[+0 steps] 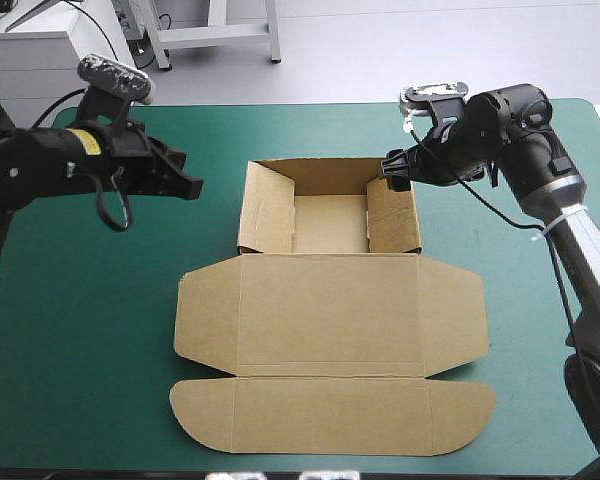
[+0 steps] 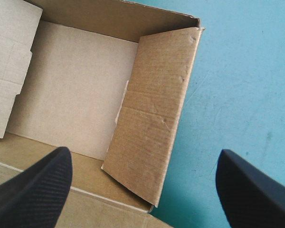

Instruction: Fold the box

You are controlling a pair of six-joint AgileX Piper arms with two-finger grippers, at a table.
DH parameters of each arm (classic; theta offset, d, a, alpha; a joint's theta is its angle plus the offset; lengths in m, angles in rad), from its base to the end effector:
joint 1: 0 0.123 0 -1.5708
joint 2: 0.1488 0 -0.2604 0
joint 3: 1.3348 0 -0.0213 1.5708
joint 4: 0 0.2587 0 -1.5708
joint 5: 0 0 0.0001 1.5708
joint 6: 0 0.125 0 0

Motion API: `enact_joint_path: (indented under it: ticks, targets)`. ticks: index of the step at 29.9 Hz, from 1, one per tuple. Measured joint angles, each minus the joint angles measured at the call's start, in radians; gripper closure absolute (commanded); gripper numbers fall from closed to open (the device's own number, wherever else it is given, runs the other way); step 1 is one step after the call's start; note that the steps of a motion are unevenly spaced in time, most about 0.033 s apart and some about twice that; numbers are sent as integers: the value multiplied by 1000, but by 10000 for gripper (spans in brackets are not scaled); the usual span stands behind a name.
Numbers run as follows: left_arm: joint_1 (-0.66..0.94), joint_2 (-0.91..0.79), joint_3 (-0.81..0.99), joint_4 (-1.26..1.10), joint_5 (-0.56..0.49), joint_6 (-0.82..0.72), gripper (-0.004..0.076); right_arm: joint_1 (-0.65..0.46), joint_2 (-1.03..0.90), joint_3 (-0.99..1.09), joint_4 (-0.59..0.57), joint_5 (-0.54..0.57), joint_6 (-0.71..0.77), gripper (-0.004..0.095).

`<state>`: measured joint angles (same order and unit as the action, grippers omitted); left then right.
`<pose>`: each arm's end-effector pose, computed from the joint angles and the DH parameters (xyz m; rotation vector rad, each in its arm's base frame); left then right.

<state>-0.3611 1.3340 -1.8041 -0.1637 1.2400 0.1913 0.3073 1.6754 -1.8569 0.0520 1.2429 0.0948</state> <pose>0.2565 -0.1175 0.4597 0.6375 2.1643 -0.2939 0.3595 0.1206 0.3610 -0.2693 2.5443 0.2253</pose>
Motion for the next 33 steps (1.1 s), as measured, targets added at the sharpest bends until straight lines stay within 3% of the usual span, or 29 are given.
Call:
enact_joint_path:
  ticks: [19,27,29,33]
  targets:
    - [0,-575,743,115,0,-2,732,0,155,0,-52,-15,-1,140]
    - [0,-755,912,117,0,-26,732,0,281,0,-72,-39,-3,154]
    - [0,-784,922,116,0,-26,732,0,309,0,-72,-46,-3,218]
    - [0,-804,923,116,0,-27,732,0,343,0,-72,-56,-3,518]
